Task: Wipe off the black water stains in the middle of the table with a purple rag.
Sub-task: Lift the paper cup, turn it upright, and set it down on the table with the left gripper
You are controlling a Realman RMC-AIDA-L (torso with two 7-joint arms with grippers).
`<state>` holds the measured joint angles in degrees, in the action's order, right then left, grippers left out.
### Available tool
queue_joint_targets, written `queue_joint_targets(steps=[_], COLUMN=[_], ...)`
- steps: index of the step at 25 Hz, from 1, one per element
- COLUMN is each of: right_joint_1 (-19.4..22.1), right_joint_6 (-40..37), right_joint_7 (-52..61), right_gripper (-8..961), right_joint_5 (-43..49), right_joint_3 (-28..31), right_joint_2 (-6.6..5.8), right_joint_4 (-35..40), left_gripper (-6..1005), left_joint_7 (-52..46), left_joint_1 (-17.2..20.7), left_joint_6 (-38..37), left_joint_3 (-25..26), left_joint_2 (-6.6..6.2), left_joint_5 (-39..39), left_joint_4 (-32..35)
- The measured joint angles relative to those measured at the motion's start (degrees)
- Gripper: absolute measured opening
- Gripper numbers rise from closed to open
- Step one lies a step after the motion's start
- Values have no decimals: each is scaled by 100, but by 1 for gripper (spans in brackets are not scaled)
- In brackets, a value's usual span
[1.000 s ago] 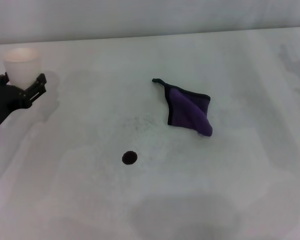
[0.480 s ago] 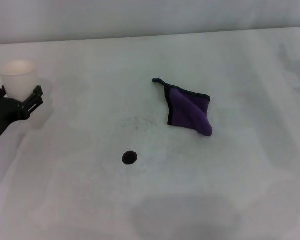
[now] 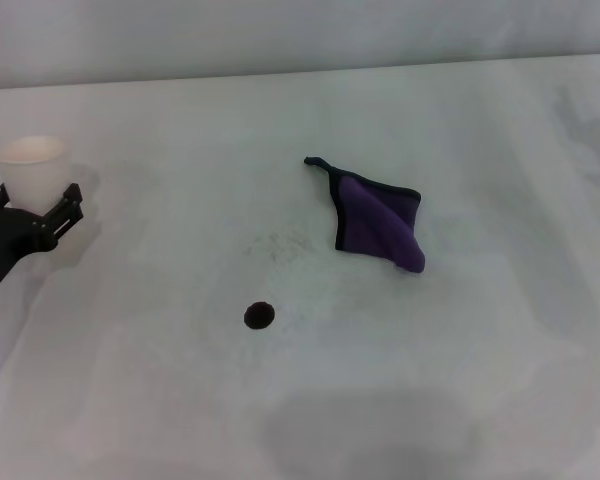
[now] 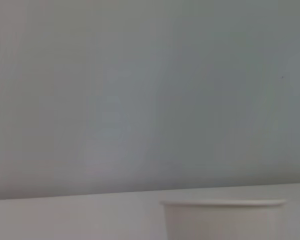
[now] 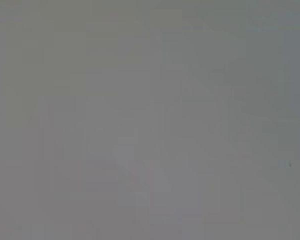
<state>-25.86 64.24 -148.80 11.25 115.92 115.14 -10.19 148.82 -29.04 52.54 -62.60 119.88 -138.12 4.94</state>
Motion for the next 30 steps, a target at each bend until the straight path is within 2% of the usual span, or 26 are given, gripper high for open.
queue_joint_targets(steps=[30], right_joint_1=[-7], right_joint_6=[-35], right_joint_7=[0], right_gripper=[830], right_joint_5=[0], right_joint_3=[0], right_joint_2=[10], right_joint_4=[0], left_gripper=[845], left_joint_7=[190], left_joint_1=[45], left_joint_6=[-7], left_joint_3=[-32], left_joint_2=[26], left_joint_5=[47], left_joint_4=[-231])
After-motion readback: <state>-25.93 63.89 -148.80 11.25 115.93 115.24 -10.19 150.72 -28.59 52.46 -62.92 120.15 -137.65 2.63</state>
